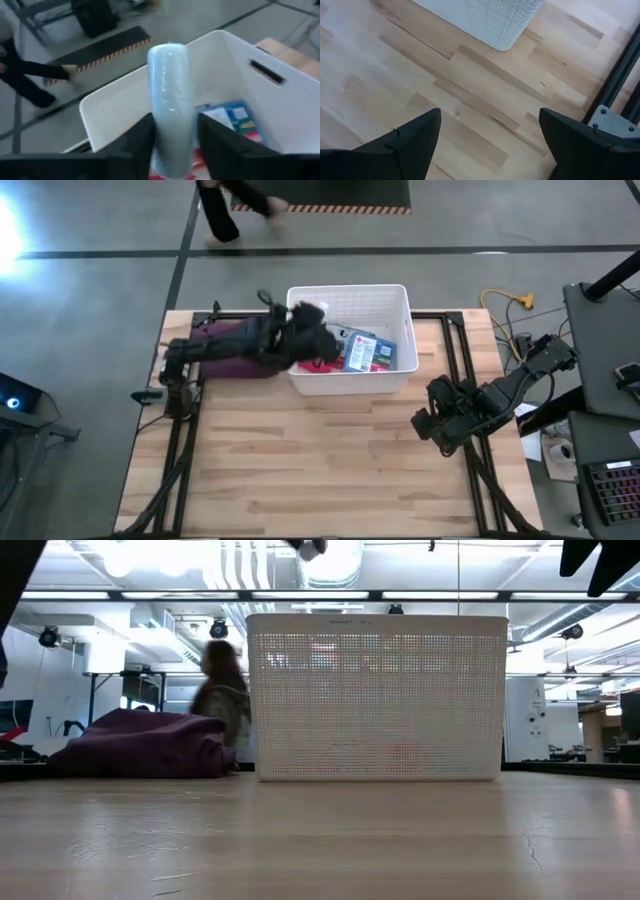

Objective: Pick & place medical supplies in basket/bin
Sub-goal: Put the white bandage into the white bin, then return to Home Position

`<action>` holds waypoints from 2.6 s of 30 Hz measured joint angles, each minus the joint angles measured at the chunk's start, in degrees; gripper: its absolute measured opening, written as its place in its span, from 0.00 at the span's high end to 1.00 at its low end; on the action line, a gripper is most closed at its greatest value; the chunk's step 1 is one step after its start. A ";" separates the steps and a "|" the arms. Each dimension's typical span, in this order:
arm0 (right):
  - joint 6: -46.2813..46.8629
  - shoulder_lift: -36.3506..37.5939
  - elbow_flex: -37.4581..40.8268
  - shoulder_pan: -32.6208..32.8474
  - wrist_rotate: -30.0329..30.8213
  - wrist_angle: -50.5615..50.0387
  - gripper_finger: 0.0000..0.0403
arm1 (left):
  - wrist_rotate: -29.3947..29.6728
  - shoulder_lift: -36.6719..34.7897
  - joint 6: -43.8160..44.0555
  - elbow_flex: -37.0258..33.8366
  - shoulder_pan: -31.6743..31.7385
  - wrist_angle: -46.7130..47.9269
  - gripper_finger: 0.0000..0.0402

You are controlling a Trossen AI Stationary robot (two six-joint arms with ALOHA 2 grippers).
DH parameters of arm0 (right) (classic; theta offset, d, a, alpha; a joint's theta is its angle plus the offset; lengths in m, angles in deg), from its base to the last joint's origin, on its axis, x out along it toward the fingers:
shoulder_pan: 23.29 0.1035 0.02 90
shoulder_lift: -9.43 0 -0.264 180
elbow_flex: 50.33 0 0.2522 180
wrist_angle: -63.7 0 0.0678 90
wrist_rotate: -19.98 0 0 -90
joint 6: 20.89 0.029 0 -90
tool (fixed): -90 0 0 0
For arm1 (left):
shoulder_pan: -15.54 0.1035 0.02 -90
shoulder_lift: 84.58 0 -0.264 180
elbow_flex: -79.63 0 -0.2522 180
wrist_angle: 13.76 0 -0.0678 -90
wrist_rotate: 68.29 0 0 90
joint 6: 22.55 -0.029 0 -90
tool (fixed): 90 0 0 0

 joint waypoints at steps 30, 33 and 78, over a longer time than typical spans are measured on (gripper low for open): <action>-17.58 0.70 -4.68 0.55 0.50 3.75 0.19 | -20.81 -5.14 0.30 -2.33 -15.43 -1.76 0.41; -27.79 2.73 -5.51 1.53 1.16 13.59 0.19 | -23.96 -5.16 -3.86 -4.46 -17.38 -9.17 0.41; -75.59 72.36 52.37 6.47 12.40 78.95 0.19 | -46.28 -106.86 -19.22 -128.97 -11.38 -90.79 0.41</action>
